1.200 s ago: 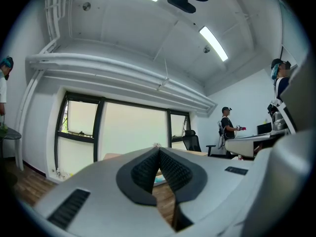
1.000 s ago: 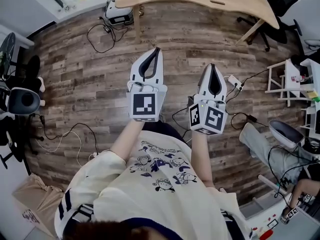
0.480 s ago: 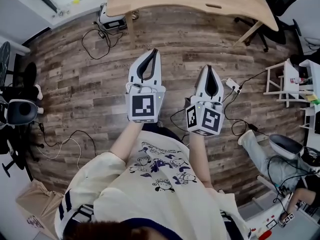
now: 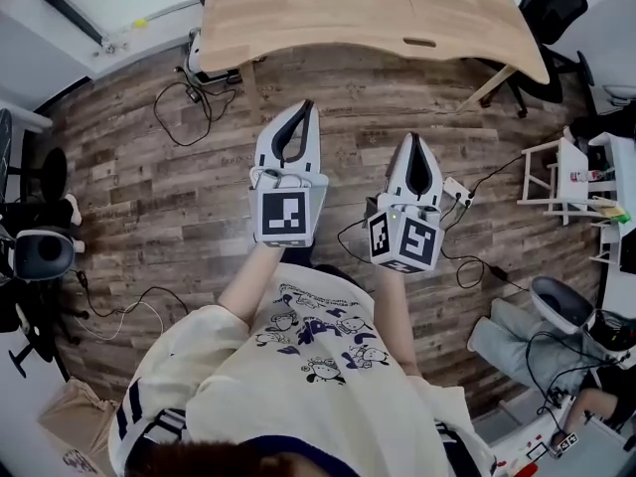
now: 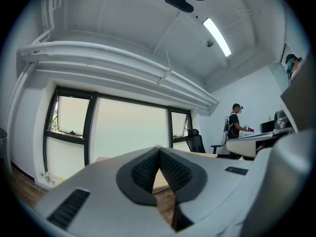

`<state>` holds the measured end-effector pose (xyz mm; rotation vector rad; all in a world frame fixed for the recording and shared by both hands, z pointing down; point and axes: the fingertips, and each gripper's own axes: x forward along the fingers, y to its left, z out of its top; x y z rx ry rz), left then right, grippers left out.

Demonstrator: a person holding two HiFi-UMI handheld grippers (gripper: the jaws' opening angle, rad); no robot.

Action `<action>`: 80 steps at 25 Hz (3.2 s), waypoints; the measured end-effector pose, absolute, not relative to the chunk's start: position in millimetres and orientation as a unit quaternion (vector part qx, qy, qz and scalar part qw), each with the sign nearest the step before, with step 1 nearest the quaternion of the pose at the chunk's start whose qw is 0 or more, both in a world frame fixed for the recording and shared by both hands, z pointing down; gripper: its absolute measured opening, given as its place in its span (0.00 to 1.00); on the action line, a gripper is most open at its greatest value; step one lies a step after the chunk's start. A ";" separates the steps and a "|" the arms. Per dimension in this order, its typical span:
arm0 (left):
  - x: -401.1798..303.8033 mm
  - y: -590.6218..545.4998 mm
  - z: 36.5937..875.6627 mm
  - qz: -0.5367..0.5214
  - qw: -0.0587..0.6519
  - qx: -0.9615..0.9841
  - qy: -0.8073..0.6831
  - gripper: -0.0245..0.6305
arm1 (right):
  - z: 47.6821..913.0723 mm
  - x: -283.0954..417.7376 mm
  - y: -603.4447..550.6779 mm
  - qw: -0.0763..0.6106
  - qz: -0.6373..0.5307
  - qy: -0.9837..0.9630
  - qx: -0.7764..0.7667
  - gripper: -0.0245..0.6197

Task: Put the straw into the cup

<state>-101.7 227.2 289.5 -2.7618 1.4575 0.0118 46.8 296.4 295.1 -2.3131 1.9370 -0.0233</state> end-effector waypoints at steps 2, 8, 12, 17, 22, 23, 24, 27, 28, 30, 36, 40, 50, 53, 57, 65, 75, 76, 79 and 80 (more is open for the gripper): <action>-98.7 209.9 288.6 0.006 0.012 -0.885 0.465 0.09 | 294.7 50.8 281.3 0.062 -0.008 0.638 -0.768 0.04; -86.8 164.6 288.9 0.006 0.007 -0.889 0.457 0.08 | 294.4 60.2 239.6 0.063 -0.007 0.631 -0.773 0.03; -85.3 143.4 291.1 0.006 0.001 -0.891 0.454 0.09 | 293.7 60.9 221.2 0.063 -0.006 0.629 -0.774 0.03; -78.9 130.4 296.0 0.003 -0.002 -0.894 0.448 0.09 | 299.7 71.2 213.5 0.062 -0.018 0.617 -0.784 0.04; -70.8 115.0 299.2 0.003 -0.006 -0.892 0.452 0.08 | 308.3 81.9 198.9 0.059 -0.033 0.612 -0.788 0.04; -68.6 111.2 300.1 0.004 -0.006 -0.891 0.453 0.08 | 309.5 84.4 194.2 0.058 -0.035 0.613 -0.787 0.04; -65.9 107.2 301.3 0.003 -0.006 -0.891 0.454 0.09 | 310.7 87.2 189.4 0.058 -0.036 0.615 -0.786 0.04; -57.4 93.1 307.3 -0.001 -0.014 -0.888 0.459 0.08 | 315.5 94.9 173.4 0.056 -0.040 0.621 -0.781 0.04; -54.5 87.3 308.2 0.001 -0.016 -0.887 0.461 0.09 | 317.4 97.4 167.6 0.056 -0.042 0.623 -0.779 0.04; -47.6 77.2 309.9 0.005 -0.017 -0.885 0.465 0.09 | 321.0 103.9 157.3 0.054 -0.046 0.625 -0.777 0.04; -19.4 40.3 315.6 0.002 -0.021 -0.880 0.474 0.08 | 328.7 134.1 119.7 0.050 -0.054 0.632 -0.771 0.04; 1.8 14.5 311.1 0.004 -0.020 -0.876 0.481 0.09 | 323.2 157.8 89.5 0.051 -0.053 0.638 -0.766 0.04; 43.9 -49.3 300.1 0.007 -0.009 -0.861 0.509 0.08 | 314.1 211.4 16.8 0.055 -0.048 0.658 -0.749 0.04; 54.0 -62.6 301.5 0.004 -0.008 -0.856 0.517 0.09 | 318.9 225.0 -2.8 0.054 -0.055 0.665 -0.743 0.03; 64.0 -79.5 305.2 0.002 -0.011 -0.849 0.528 0.08 | 321.7 236.6 -23.2 0.053 -0.058 0.674 -0.735 0.04; 77.3 -93.0 308.1 -0.004 -0.015 -0.842 0.539 0.09 | 329.4 250.4 -40.5 0.051 -0.070 0.681 -0.727 0.04; 85.6 -125.3 318.4 -0.012 -0.023 -0.842 0.540 0.09 | 337.3 259.5 -75.2 0.046 -0.079 0.680 -0.728 0.04; 87.1 -130.4 318.4 -0.011 -0.023 -0.842 0.539 0.09 | 337.8 261.1 -79.9 0.046 -0.080 0.679 -0.729 0.04; 92.3 -147.8 317.5 -0.010 -0.023 -0.844 0.535 0.09 | 336.6 266.1 -96.0 0.046 -0.079 0.676 -0.732 0.04; 93.7 -154.3 317.3 -0.010 -0.022 -0.845 0.534 0.08 | 336.2 267.5 -102.2 0.046 -0.078 0.675 -0.733 0.04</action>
